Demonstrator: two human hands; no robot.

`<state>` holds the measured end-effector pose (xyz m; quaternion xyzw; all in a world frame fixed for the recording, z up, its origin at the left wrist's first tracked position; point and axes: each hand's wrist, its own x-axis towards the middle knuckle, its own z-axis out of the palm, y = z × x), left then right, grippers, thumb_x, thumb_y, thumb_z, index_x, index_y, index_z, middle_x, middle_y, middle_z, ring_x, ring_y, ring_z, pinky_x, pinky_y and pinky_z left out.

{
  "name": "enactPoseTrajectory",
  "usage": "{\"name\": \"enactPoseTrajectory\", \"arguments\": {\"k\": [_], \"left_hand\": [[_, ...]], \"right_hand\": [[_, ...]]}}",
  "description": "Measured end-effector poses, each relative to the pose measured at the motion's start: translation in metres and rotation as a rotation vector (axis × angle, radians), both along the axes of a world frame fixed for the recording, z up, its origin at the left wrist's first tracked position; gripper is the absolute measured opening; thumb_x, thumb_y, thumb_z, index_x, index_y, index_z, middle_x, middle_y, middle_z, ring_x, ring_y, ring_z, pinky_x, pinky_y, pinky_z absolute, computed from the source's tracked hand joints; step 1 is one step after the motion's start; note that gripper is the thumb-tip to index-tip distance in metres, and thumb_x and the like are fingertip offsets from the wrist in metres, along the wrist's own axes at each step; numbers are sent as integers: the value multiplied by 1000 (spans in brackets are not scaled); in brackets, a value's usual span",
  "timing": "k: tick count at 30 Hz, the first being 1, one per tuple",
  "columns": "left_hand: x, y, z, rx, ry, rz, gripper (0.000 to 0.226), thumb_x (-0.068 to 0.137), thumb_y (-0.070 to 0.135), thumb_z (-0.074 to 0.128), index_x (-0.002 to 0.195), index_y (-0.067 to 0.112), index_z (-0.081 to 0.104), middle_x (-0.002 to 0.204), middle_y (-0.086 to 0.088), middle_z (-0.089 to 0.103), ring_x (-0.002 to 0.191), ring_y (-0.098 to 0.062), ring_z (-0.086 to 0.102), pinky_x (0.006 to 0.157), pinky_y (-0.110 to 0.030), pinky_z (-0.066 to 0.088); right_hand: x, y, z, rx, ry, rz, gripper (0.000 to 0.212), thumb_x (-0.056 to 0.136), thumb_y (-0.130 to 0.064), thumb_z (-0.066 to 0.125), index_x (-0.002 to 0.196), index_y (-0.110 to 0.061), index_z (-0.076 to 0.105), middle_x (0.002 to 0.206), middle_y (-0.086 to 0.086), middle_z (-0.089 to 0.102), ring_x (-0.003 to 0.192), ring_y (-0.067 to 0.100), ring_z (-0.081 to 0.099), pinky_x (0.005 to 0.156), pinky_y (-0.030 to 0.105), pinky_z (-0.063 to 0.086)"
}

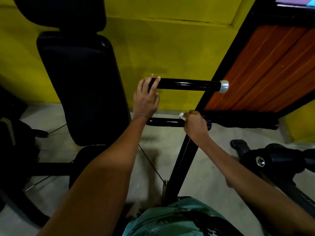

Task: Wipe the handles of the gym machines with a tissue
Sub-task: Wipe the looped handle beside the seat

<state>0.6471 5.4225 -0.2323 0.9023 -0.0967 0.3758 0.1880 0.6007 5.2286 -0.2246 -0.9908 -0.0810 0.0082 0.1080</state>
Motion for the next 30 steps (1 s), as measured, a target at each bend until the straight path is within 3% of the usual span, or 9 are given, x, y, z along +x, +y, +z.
{"name": "enactPoseTrajectory", "arguments": {"k": [4, 9, 13, 19, 23, 26, 30], "left_hand": [[0, 0, -1, -1, 15, -2, 53, 83, 19, 47, 135, 19, 36, 134, -4, 32, 118, -28, 36, 82, -40, 49], [0, -1, -2, -1, 13, -1, 53, 83, 19, 48, 135, 20, 35, 134, -4, 32, 117, -29, 37, 81, -41, 50], [1, 0, 0, -3, 9, -3, 53, 83, 19, 48, 135, 19, 35, 134, -5, 32, 118, -28, 37, 80, -40, 50], [2, 1, -1, 21, -7, -2, 51, 83, 19, 45, 134, 17, 36, 133, -6, 32, 117, -29, 36, 82, -40, 50], [1, 0, -1, 20, 4, -8, 52, 84, 18, 45, 135, 18, 35, 134, -5, 32, 117, -29, 36, 81, -41, 50], [0, 1, 0, 10, 16, -9, 53, 83, 18, 46, 135, 19, 35, 134, -4, 32, 117, -29, 36, 80, -40, 50], [0, 1, -1, 16, 31, -11, 53, 83, 19, 47, 135, 18, 35, 133, -5, 32, 117, -28, 36, 80, -40, 50]], "right_hand": [[10, 40, 0, 77, 79, 9, 28, 84, 5, 53, 108, -4, 66, 110, 16, 60, 106, 33, 55, 85, 38, 49], [12, 40, -3, 191, 147, 188, 29, 90, 1, 52, 114, -7, 66, 113, 18, 62, 101, 34, 60, 85, 37, 50], [23, 32, -5, 74, 149, 81, 23, 85, 4, 53, 102, -2, 67, 103, 19, 58, 95, 35, 58, 73, 30, 43], [8, 88, -7, 270, 144, 193, 17, 90, -2, 52, 96, 2, 67, 96, 25, 65, 87, 37, 61, 69, 35, 45], [-3, 69, -15, 145, 15, 419, 34, 82, 10, 54, 112, -3, 66, 99, 24, 58, 86, 38, 60, 63, 36, 45], [-4, 36, -11, 54, -95, 493, 41, 65, 17, 69, 101, -2, 71, 84, 21, 61, 71, 36, 63, 50, 33, 48], [8, -9, -2, -93, -72, 445, 45, 73, 16, 58, 114, -1, 66, 100, 24, 61, 93, 39, 60, 71, 42, 52]]}}
